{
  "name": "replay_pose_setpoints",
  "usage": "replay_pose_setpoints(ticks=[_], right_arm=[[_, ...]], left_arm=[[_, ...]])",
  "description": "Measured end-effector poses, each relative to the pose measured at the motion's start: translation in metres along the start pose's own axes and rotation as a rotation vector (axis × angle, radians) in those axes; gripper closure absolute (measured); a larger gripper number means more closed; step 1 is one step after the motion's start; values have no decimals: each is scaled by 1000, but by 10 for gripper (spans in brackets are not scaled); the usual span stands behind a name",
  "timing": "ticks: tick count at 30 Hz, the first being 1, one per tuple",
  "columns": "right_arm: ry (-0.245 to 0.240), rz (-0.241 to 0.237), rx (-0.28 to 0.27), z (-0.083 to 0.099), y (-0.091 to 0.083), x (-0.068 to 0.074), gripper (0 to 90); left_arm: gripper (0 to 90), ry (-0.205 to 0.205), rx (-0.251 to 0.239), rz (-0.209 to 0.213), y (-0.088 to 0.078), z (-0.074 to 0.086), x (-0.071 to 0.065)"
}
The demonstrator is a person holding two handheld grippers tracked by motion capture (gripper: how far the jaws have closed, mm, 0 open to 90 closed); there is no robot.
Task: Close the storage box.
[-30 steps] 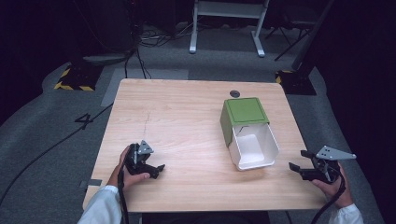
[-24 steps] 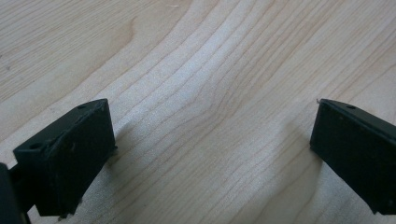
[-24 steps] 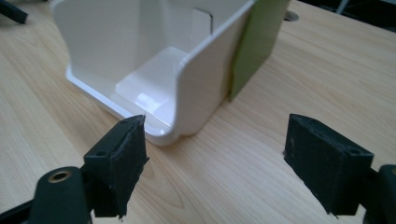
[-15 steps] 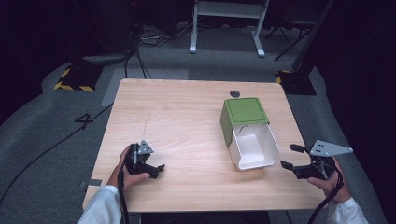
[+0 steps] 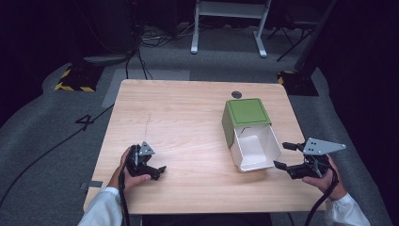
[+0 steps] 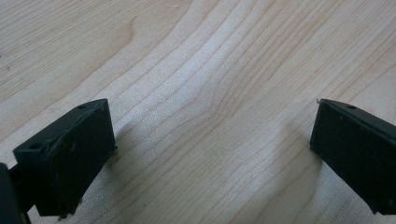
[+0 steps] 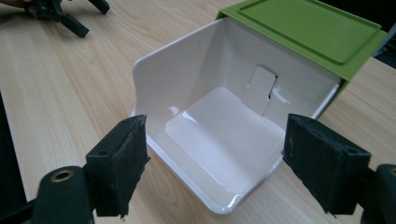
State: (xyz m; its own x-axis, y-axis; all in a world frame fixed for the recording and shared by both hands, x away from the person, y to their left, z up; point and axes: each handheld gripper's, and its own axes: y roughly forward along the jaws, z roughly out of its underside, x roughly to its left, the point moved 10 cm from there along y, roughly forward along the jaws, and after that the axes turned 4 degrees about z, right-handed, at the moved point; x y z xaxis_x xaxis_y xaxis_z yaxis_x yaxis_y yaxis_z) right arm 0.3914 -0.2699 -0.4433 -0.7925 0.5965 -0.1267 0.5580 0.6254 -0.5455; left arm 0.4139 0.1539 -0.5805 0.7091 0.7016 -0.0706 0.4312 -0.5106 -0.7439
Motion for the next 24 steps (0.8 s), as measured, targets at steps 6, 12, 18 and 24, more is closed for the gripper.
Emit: replay_pose_setpoints(ticks=[6, 12, 18, 24], right_arm=[[-31, -37, 8, -10, 10, 12, 226], [-44, -73, 16, -16, 19, 22, 234], [-65, -111, 41, -16, 31, 37, 248], [-75, -151, 84, -5, 48, 50, 285]], left_arm=[[1, 1, 0, 1, 0, 0, 0], [1, -1, 1, 0, 0, 0, 0], [1, -1, 1, 0, 0, 0, 0], [1, 0, 2, 0, 0, 0, 0]])
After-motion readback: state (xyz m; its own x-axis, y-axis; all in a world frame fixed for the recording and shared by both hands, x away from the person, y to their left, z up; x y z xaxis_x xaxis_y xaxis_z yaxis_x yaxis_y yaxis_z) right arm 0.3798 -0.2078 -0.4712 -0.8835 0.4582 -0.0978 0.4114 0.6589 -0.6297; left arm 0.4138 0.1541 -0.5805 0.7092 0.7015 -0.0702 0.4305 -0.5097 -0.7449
